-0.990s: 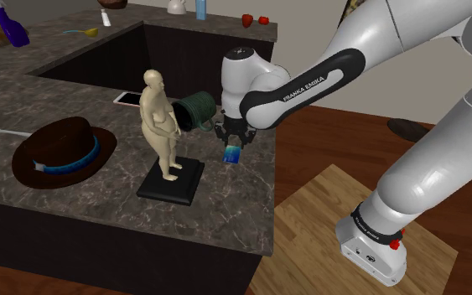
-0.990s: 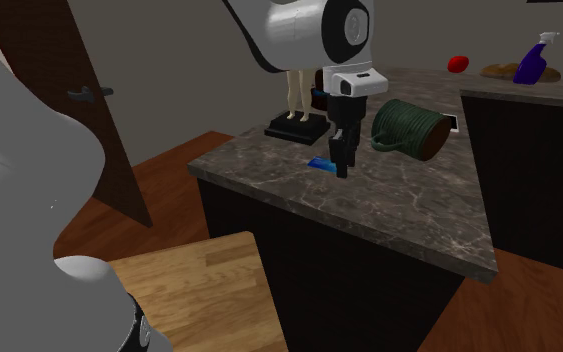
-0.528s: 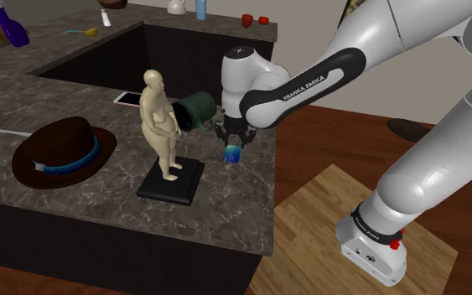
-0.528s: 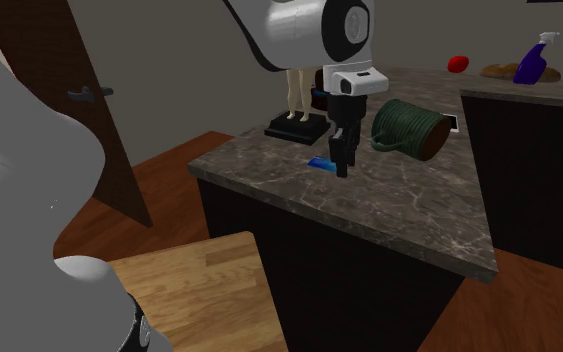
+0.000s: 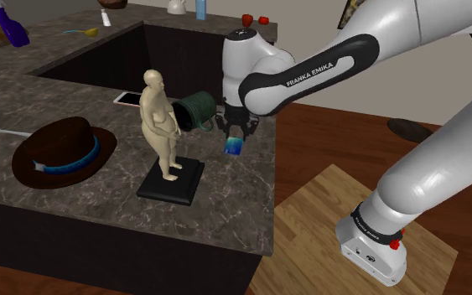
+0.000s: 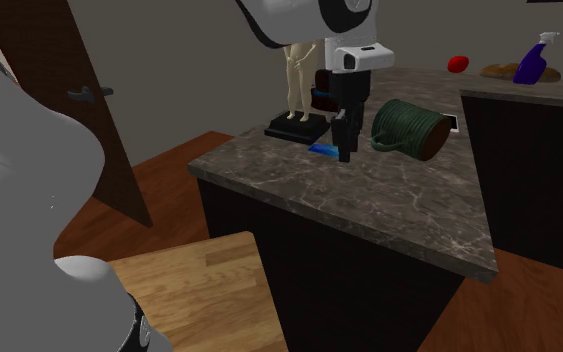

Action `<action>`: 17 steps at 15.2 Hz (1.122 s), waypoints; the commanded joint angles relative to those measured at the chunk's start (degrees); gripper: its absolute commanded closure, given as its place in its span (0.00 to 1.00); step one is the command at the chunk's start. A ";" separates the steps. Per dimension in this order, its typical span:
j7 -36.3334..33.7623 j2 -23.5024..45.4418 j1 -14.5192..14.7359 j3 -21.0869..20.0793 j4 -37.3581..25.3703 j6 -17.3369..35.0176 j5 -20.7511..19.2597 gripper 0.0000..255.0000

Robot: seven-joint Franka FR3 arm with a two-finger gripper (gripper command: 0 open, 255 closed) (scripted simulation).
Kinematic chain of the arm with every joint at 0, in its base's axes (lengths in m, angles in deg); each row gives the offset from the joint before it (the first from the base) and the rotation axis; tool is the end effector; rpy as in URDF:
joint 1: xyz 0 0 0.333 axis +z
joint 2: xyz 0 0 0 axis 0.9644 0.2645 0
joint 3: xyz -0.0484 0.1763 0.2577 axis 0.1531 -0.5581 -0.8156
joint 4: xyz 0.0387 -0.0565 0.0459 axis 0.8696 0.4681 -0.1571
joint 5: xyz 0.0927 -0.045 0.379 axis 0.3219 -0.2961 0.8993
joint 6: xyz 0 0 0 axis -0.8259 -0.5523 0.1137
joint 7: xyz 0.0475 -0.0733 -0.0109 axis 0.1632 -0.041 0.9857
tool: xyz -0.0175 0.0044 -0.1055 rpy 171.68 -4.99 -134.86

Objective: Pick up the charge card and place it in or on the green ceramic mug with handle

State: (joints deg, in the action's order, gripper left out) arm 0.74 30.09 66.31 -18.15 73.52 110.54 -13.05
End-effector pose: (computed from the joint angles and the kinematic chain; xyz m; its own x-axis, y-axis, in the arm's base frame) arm 0.4531 0.2140 0.3779 0.6634 -0.7340 0.1454 -0.7443 -0.6672 0.0278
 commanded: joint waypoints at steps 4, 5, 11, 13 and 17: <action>1.72 -2.29 0.22 0.39 -2.01 -3.84 1.87 1.00; 2.03 -2.71 0.25 0.48 -2.44 -4.59 2.17 1.00; 3.65 -4.86 0.42 1.06 -5.27 -9.15 3.67 1.00; 4.10 -5.46 0.46 1.25 -6.31 -10.67 4.05 1.00; 4.90 -6.46 0.51 1.62 -8.53 -13.72 4.66 1.00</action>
State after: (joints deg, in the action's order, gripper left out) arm 5.36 23.97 66.81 -16.67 65.50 97.63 -8.59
